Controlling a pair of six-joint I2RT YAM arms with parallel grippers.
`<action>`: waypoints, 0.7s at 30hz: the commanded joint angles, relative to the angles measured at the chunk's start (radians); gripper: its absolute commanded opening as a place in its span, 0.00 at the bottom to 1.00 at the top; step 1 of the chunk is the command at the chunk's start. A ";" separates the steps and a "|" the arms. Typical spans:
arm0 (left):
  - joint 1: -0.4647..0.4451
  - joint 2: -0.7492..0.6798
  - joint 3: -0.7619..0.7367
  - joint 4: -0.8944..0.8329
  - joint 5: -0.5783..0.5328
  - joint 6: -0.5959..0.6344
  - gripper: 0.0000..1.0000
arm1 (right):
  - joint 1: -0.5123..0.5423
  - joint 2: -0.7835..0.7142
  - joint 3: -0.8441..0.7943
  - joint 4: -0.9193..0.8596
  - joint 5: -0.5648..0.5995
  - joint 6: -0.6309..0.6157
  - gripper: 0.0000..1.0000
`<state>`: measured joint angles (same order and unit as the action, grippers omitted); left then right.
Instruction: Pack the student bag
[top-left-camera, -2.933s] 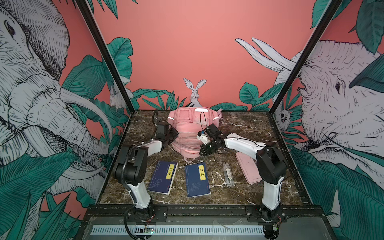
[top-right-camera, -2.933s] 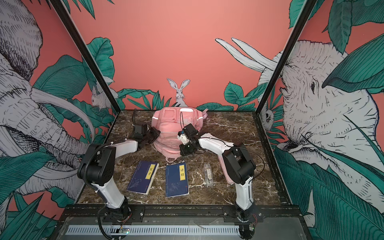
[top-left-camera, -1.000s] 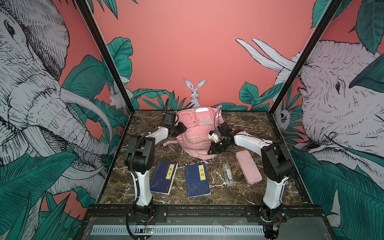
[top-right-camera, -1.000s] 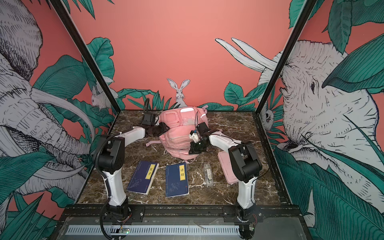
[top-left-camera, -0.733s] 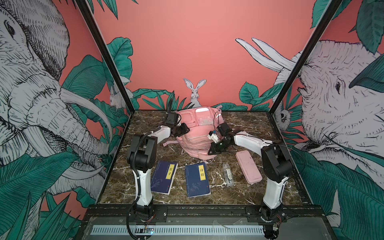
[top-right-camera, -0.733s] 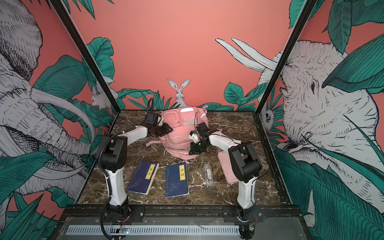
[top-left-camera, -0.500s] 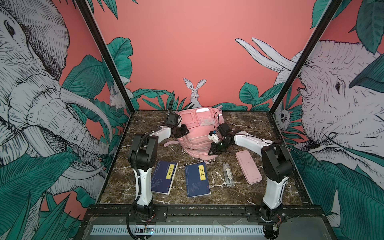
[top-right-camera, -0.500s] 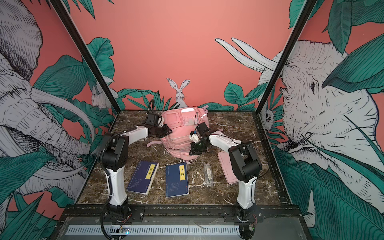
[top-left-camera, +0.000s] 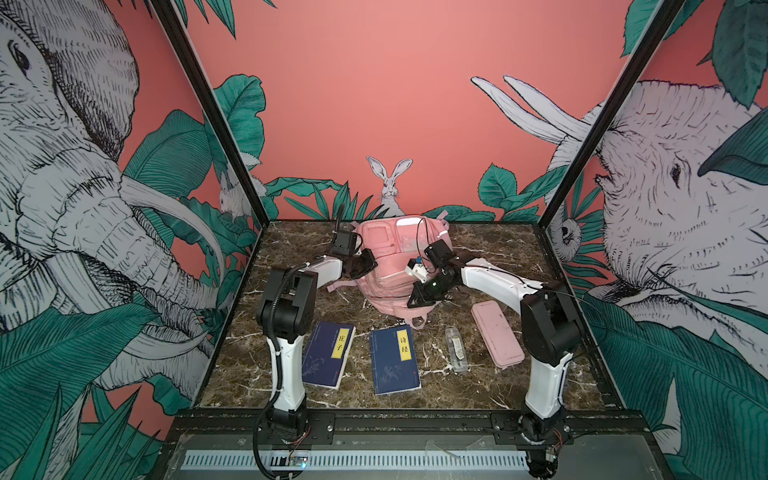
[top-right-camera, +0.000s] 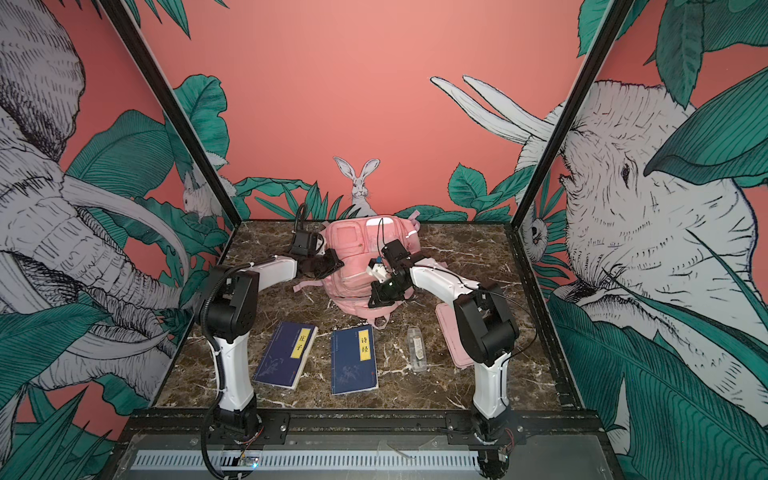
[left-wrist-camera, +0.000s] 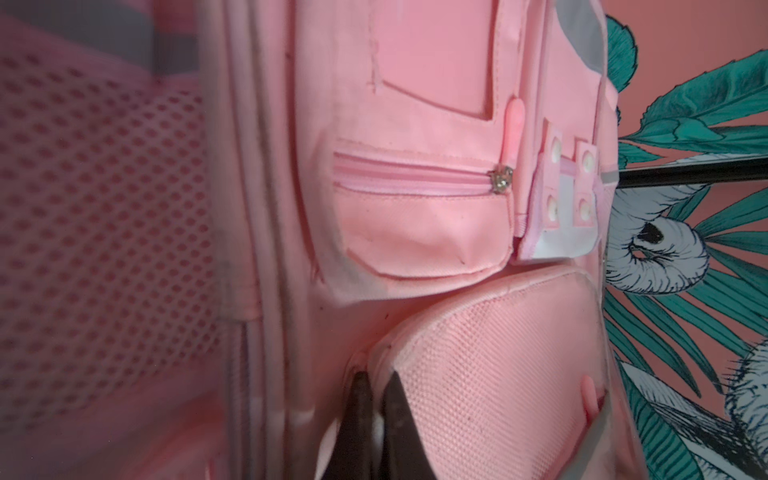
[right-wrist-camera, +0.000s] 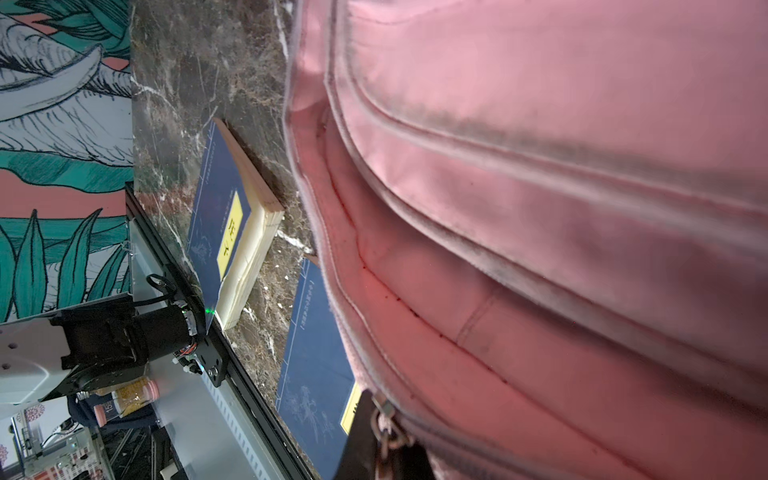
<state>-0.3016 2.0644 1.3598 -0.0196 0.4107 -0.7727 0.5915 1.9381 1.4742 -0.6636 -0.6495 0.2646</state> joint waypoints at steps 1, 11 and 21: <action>-0.022 -0.049 -0.027 0.073 -0.002 -0.070 0.00 | 0.057 0.048 0.059 0.032 -0.094 0.017 0.00; -0.027 -0.096 -0.098 0.141 -0.024 -0.107 0.00 | 0.127 0.183 0.165 0.174 -0.081 0.171 0.00; -0.028 -0.117 -0.115 0.170 -0.045 -0.134 0.00 | 0.185 0.312 0.294 0.171 -0.034 0.235 0.00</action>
<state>-0.3088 2.0167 1.2613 0.1349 0.3485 -0.8642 0.7609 2.2261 1.7523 -0.5671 -0.6872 0.4728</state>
